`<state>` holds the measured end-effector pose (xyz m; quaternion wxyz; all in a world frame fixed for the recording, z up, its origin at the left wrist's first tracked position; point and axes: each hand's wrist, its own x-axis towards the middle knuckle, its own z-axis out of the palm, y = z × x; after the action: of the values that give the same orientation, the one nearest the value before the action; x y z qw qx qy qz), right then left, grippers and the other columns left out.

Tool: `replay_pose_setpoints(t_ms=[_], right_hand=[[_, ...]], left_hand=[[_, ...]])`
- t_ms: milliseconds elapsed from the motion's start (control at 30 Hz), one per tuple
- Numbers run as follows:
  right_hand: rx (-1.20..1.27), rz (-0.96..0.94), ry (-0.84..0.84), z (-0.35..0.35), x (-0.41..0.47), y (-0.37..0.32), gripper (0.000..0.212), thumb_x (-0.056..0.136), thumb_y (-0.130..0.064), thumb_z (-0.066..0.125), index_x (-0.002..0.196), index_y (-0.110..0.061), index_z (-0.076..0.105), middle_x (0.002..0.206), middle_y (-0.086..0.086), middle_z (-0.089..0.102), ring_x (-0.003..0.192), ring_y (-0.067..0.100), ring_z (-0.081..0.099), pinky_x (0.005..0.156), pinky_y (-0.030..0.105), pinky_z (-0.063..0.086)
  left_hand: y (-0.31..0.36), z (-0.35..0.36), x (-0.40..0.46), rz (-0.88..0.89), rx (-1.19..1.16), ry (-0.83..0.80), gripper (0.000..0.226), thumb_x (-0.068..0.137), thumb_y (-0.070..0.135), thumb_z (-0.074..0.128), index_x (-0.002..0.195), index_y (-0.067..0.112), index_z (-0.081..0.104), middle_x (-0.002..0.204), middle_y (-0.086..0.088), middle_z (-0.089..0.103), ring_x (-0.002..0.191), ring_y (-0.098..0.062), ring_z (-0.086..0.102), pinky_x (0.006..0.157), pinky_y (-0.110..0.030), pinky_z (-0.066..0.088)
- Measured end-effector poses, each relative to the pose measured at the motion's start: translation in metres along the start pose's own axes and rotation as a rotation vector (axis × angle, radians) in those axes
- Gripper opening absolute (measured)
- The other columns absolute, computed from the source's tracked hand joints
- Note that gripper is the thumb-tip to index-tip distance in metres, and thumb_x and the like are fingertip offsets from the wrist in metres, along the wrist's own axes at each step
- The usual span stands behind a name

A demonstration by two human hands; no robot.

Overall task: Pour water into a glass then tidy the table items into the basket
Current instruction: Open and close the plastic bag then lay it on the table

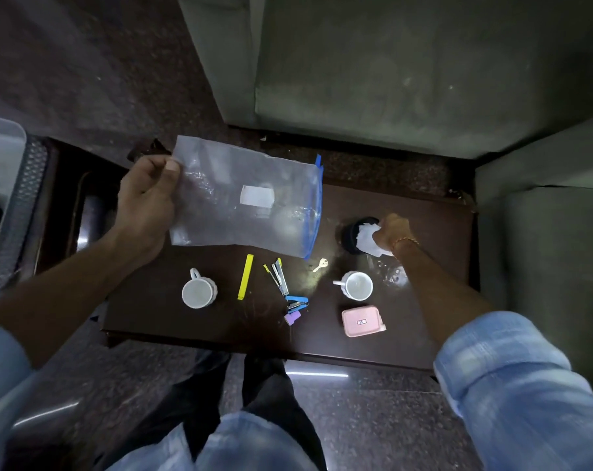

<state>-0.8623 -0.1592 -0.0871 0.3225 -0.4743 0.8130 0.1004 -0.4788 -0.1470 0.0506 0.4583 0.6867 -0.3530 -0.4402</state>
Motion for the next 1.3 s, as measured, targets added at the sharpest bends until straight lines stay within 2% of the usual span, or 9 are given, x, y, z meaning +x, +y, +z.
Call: replay_pose_setpoints(t_ms=[367, 567, 700, 800, 900, 1000, 1100, 1200, 1300], right_hand=[[0.078, -0.013, 0.158, 0.001, -0.021, 0.012, 0.045, 0.083, -0.026, 0.067, 0.123, -0.007, 0.061, 0.127, 0.022, 0.057, 0.114, 0.041, 0.059, 0.096, 0.04, 0.049], [0.783, -0.044, 0.402, -0.039, -0.115, 0.005, 0.021, 0.079, -0.027, 0.069, 0.099, -0.021, 0.072, 0.094, 0.002, 0.076, 0.085, 0.013, 0.069, 0.082, 0.013, 0.049], [1.42, -0.082, 0.172, -0.032, -0.225, -0.018, 0.016, 0.081, -0.013, 0.072, 0.095, -0.022, 0.073, 0.094, 0.006, 0.073, 0.081, 0.017, 0.067, 0.077, 0.036, 0.054], [1.665, -0.06, -0.082, -0.013, -0.284, -0.059, 0.055, 0.07, -0.016, 0.081, 0.121, -0.02, 0.059, 0.114, 0.007, 0.07, 0.097, 0.02, 0.067, 0.079, 0.034, 0.053], [1.771, -0.068, -0.199, -0.009, -0.307, -0.104, 0.072, 0.07, -0.029, 0.083, 0.133, -0.025, 0.048, 0.115, 0.001, 0.069, 0.103, 0.019, 0.068, 0.077, 0.029, 0.054], [1.863, -0.081, -0.101, -0.02, -0.309, -0.132, 0.039, 0.088, -0.018, 0.067, 0.124, -0.011, 0.056, 0.1, 0.006, 0.069, 0.077, 0.013, 0.064, 0.066, 0.026, 0.053], [1.811, -0.12, 0.064, -0.038, -0.31, -0.139, 0.008, 0.086, -0.007, 0.067, 0.088, -0.014, 0.066, 0.087, 0.011, 0.068, 0.075, 0.02, 0.062, 0.066, 0.03, 0.053], [1.76, -0.217, 0.126, -0.053, -0.318, -0.143, 0.017, 0.083, 0.002, 0.067, 0.081, -0.014, 0.063, 0.084, 0.017, 0.061, 0.076, 0.023, 0.057, 0.078, 0.039, 0.047], [1.761, -0.346, 0.189, -0.066, -0.33, -0.15, 0.025, 0.086, 0.007, 0.061, 0.08, -0.018, 0.06, 0.069, 0.003, 0.062, 0.063, 0.014, 0.057, 0.065, 0.029, 0.052]], left_hand=[[-0.004, 0.012, -0.02, -0.007, -0.031, -0.062, 0.018, 0.098, 0.024, 0.054, 0.083, 0.029, 0.061, 0.064, 0.019, 0.064, 0.058, 0.005, 0.056, 0.054, -0.011, 0.047], [0.004, 0.028, -0.042, -0.064, -0.122, -0.081, 0.016, 0.1, 0.023, 0.053, 0.086, 0.026, 0.061, 0.08, 0.009, 0.06, 0.071, -0.002, 0.053, 0.071, -0.024, 0.048], [0.028, 0.033, -0.067, -0.14, -0.275, -0.054, 0.016, 0.101, 0.018, 0.05, 0.088, 0.02, 0.058, 0.091, -0.005, 0.059, 0.088, -0.02, 0.053, 0.086, -0.043, 0.047], [0.049, 0.032, -0.087, -0.22, -0.402, -0.057, 0.014, 0.103, 0.017, 0.046, 0.093, 0.016, 0.056, 0.097, -0.01, 0.06, 0.095, -0.025, 0.055, 0.088, -0.044, 0.05], [0.062, 0.022, -0.109, -0.271, -0.502, -0.123, 0.016, 0.104, 0.016, 0.042, 0.095, 0.014, 0.055, 0.096, -0.011, 0.064, 0.09, -0.024, 0.061, 0.086, -0.043, 0.052], [0.066, -0.003, -0.129, -0.295, -0.509, -0.243, 0.017, 0.102, 0.015, 0.044, 0.091, 0.016, 0.057, 0.091, -0.005, 0.07, 0.083, -0.019, 0.067, 0.075, -0.038, 0.055], [0.07, -0.041, -0.127, -0.237, -0.493, -0.28, 0.022, 0.097, 0.003, 0.046, 0.081, 0.015, 0.054, 0.084, -0.005, 0.068, 0.081, -0.02, 0.067, 0.071, -0.036, 0.06], [0.075, -0.076, -0.111, -0.153, -0.469, -0.348, 0.032, 0.093, -0.006, 0.044, 0.071, 0.013, 0.056, 0.084, -0.012, 0.062, 0.087, -0.026, 0.062, 0.08, -0.042, 0.058], [0.076, -0.099, -0.099, -0.088, -0.414, -0.397, 0.039, 0.092, -0.005, 0.044, 0.065, 0.012, 0.065, 0.089, -0.013, 0.068, 0.094, -0.029, 0.064, 0.082, -0.042, 0.057]])
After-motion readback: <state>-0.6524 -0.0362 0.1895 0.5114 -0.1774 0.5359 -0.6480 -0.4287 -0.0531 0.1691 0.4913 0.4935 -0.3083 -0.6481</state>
